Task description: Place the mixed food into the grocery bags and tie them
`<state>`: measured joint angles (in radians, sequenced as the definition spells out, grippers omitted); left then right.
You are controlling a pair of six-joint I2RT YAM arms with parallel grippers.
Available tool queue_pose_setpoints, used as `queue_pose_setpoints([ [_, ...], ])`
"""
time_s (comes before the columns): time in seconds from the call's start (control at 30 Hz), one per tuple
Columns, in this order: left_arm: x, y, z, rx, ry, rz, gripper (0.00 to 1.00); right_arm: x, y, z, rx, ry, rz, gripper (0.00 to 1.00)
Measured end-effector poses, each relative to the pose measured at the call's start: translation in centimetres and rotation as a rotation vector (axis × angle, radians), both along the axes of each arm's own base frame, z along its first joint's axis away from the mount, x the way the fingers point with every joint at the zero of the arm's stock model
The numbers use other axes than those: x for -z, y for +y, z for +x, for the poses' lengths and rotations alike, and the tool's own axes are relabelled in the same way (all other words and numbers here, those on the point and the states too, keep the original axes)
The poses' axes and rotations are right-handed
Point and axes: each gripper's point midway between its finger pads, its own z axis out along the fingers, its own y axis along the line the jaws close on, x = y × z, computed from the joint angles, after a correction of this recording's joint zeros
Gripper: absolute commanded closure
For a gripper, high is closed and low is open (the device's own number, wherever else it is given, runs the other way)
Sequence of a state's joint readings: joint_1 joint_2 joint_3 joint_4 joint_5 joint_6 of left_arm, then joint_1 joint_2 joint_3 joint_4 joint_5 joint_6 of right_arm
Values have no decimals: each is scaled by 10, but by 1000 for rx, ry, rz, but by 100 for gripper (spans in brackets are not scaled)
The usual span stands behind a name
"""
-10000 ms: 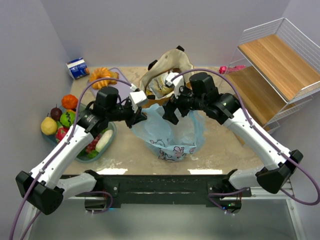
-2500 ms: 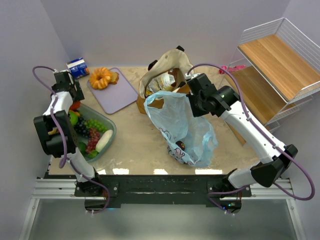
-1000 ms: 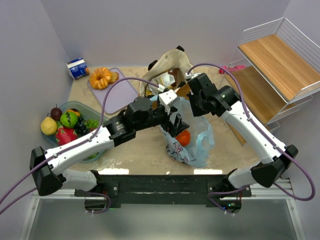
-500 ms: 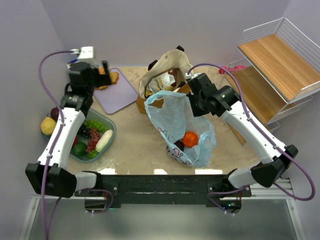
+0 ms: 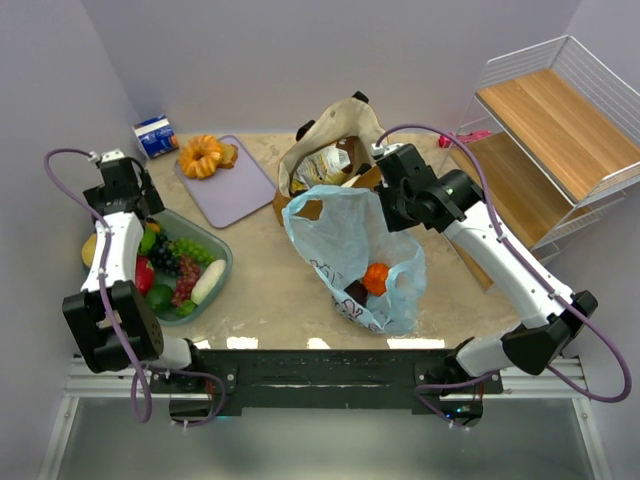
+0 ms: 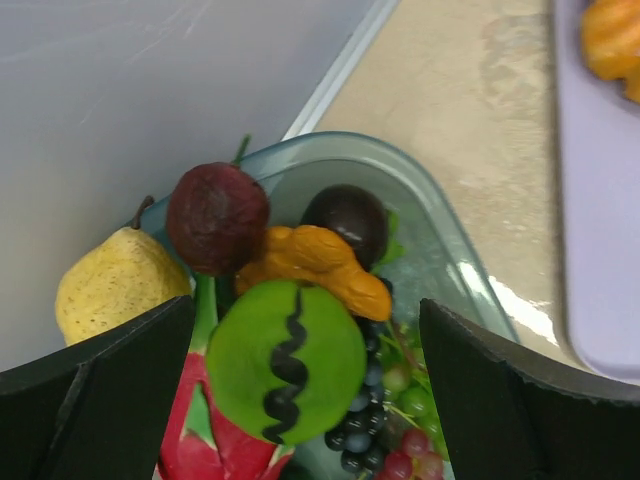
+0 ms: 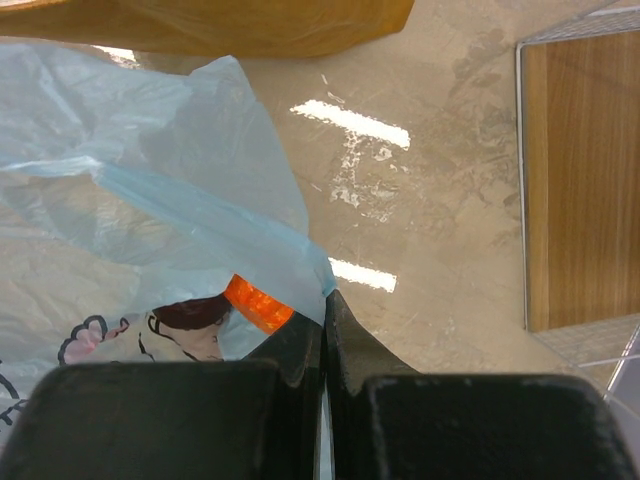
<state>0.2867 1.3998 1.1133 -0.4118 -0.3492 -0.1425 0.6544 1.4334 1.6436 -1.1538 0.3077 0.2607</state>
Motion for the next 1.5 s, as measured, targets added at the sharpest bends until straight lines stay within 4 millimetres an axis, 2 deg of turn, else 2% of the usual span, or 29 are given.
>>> queue_pose_setpoints([
  [0.07,10,14,-5,-39,25,-9,0,-1,0,0,0,-1,1,100],
  [0.17,23,25,-9,-66,54,-26,0,0,-1,-1,1,3,-3,100],
  [0.43,52,17,-15,-42,113,-72,0,0,-2,0,5,-1,-9,100],
  [0.67,65,13,-22,-37,144,-90,0,-1,-2,0,4,-2,-8,100],
  [0.77,69,13,-23,-37,156,-94,9,-1,-2,0,3,-2,-9,100],
  [0.8,70,13,-23,-37,159,-95,17,-1,-2,0,3,-3,-9,100],
  [0.9,72,12,-23,-32,161,-100,31,-1,-2,0,3,-3,-9,100],
  [1.0,69,8,-22,-14,149,-110,43,-1,-2,0,2,-2,-10,100],
  [1.07,61,0,-21,21,116,-129,45,-1,-2,0,3,-3,-11,100],
  [1.13,40,-12,-17,65,54,-121,45,-1,-3,0,4,-5,-16,100],
  [1.2,7,-39,-8,148,-33,-91,46,-2,-4,0,3,-4,-19,100],
  [1.27,-28,-84,1,280,-122,-70,47,-3,-4,0,3,-6,-18,100],
  [1.33,-76,-156,10,492,-247,-75,47,-5,-4,0,2,-8,-17,100],
  [1.4,-127,-235,3,723,-395,-119,49,-5,-4,0,2,-8,-18,100],
  [1.47,-173,-305,-22,938,-539,-197,49,-5,-4,-1,2,-7,-18,100],
  [1.5,-199,-339,-43,1053,-621,-252,48,-5,-4,0,2,-8,-18,100],
])
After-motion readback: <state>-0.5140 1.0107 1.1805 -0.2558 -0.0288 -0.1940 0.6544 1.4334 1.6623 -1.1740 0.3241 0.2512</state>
